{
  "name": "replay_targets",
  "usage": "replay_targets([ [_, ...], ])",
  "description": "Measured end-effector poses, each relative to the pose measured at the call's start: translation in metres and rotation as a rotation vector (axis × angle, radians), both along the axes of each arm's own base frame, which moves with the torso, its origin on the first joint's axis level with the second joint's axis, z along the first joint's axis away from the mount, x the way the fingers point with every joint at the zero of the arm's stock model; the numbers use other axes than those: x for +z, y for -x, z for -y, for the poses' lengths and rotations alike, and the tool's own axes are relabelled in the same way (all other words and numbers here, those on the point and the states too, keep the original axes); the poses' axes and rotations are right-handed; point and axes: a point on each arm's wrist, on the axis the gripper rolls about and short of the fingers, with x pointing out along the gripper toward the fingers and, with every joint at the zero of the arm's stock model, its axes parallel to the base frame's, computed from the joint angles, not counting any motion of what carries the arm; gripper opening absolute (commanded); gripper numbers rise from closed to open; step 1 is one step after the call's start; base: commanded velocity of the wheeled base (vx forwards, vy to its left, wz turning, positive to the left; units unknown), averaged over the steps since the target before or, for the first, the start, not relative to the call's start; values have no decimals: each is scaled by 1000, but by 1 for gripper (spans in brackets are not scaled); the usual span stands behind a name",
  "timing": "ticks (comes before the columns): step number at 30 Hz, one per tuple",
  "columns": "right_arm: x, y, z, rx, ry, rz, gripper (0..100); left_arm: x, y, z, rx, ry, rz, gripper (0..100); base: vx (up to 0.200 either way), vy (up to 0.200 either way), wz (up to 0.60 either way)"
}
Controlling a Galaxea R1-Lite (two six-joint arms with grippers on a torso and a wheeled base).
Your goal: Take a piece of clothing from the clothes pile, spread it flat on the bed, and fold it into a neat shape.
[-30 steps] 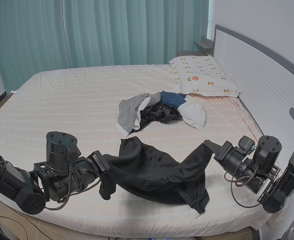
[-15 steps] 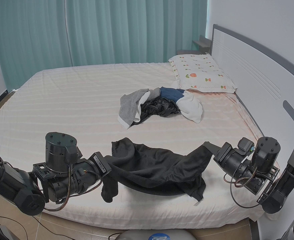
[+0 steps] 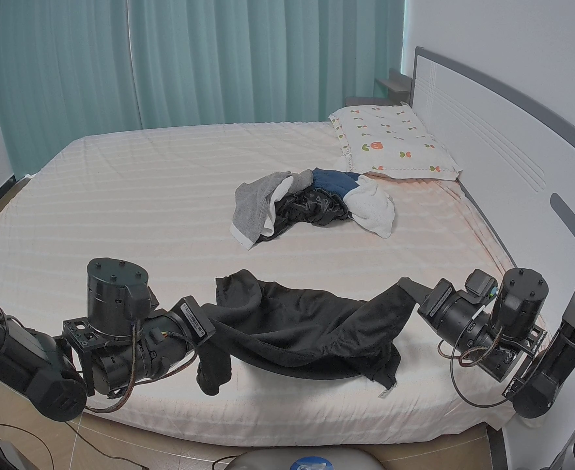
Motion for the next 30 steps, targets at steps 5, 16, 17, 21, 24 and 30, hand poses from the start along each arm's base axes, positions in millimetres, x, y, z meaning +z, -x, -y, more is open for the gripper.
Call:
replay_targets([
  [5,1,0,0,-2,-1,3,0,0,0,0,-2,0,1,0,0,200,0],
  [16,1,0,0,-2,1,5,0,1,1,1,1,-4,7,0,0,200,0],
  [17,1,0,0,-1,1,5,0,1,1,1,1,-4,7,0,0,200,0],
  [21,1,0,0,-1,0,7,0,1,2,1,1,-4,7,0,0,200,0],
  [24,2,0,0,-11,-1,9,0,2,2,1,-1,-3,9,0,0,200,0],
  [30,3,-2,-1,-69,4,22,0,4,4,1,-2,0,15,0,0,200,0],
])
